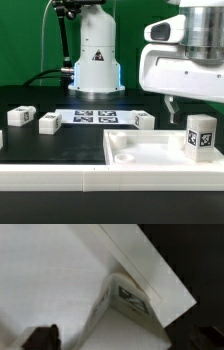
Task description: Assemble one leg
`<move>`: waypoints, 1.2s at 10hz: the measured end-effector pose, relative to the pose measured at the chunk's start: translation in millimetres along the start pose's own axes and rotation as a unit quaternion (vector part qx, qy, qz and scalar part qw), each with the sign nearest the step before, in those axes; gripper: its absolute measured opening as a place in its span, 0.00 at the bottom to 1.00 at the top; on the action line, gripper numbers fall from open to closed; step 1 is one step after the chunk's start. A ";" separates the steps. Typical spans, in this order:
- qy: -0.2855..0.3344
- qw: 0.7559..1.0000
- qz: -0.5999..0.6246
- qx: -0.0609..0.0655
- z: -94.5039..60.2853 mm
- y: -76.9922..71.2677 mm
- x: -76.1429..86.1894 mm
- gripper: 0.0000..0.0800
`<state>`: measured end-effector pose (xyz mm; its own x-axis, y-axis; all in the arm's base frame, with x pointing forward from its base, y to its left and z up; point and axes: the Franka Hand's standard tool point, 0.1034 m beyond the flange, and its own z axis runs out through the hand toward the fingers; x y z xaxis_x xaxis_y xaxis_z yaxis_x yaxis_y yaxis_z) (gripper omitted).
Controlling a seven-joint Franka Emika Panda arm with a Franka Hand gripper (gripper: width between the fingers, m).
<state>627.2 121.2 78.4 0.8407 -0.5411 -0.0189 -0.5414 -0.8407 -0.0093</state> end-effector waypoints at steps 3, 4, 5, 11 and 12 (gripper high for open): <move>0.019 0.990 -0.138 0.006 2.1 -2.9 1.1 0.81; 0.024 0.983 -0.180 0.008 3.0 -3.6 1.6 0.81; 0.028 0.979 -0.203 0.008 3.5 -3.7 2.0 0.81; 0.020 0.927 -0.375 -0.001 3.0 3.5 5.9 0.81; 0.020 0.928 -0.372 -0.001 3.1 3.5 5.9 0.67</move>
Offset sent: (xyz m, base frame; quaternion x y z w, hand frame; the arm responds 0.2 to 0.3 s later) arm -0.0044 0.0070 -0.0030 0.0174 0.0226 -0.2228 0.9745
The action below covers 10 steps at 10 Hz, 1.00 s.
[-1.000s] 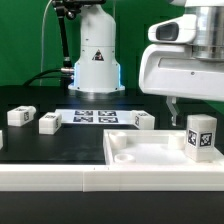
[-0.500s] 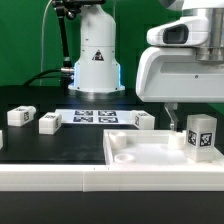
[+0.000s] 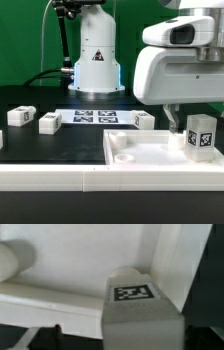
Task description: Assemble one leg
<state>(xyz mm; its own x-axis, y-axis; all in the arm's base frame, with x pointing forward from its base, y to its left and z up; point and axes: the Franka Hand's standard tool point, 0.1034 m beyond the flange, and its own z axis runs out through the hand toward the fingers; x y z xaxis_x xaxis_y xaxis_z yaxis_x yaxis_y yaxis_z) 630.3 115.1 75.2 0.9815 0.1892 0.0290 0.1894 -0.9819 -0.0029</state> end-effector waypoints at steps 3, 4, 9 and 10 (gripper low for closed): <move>0.000 1.000 0.017 0.000 0.3 -0.1 -0.3 0.36; 0.000 1.000 0.017 0.000 0.3 0.2 -0.3 0.36; 0.000 0.973 0.233 0.004 3.4 3.2 -1.3 0.36; -0.001 0.957 0.291 0.010 3.7 2.8 -1.4 0.36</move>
Offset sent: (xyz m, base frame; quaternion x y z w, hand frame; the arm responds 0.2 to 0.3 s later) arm 0.0000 0.0000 0.0000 0.0000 0.0000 0.0000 1.0000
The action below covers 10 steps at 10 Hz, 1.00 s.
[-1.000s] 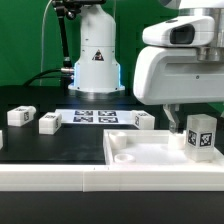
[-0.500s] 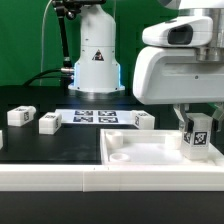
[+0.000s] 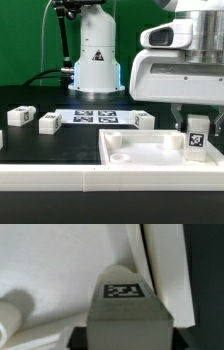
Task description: Assemble one leg
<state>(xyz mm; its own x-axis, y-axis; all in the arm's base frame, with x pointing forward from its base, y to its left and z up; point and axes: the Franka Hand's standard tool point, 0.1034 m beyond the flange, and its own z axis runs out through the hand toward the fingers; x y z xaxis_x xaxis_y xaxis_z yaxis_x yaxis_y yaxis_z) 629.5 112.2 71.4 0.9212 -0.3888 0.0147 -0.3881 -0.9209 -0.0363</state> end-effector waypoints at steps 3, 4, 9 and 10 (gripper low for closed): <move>-0.003 0.985 0.174 0.005 0.6 -2.0 -1.1 0.36; -0.003 0.976 0.216 0.004 0.6 -1.8 -1.1 0.36; 0.008 0.883 0.469 -0.002 0.3 -0.3 -3.5 0.37; 0.005 0.864 0.503 -0.001 0.3 0.3 -3.7 0.37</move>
Offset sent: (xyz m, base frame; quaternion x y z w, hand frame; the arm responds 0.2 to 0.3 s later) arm -0.0019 0.0031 -0.0035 -0.0094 -0.0032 0.2222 0.9750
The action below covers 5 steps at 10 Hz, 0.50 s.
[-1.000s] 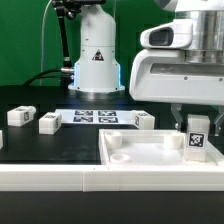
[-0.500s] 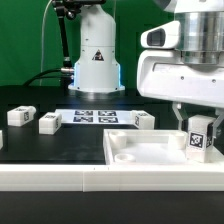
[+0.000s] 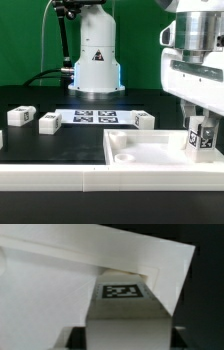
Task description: Assemble one leg
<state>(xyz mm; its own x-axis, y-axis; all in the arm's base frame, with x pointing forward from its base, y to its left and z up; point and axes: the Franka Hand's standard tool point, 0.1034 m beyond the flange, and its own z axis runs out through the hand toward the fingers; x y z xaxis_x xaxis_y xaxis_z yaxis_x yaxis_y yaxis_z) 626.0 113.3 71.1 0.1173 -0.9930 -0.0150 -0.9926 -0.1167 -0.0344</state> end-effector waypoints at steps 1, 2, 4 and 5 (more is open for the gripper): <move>-0.005 0.999 0.038 -0.002 -0.1 0.5 1.0 0.37; -0.008 0.999 0.050 -0.002 0.1 0.6 1.2 0.37; -0.009 0.998 0.064 -0.002 0.2 0.6 0.1 0.37; -0.009 0.999 0.043 -0.001 0.2 0.5 0.0 0.63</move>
Offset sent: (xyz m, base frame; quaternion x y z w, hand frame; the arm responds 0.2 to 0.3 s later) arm 0.0000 0.0000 0.0000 0.0000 0.0000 0.0650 0.9979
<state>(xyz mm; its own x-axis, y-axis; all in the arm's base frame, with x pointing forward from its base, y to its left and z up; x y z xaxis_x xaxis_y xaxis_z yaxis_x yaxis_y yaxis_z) 625.5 113.3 70.8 0.0322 -0.9988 -0.0363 -0.9991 -0.0312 -0.0296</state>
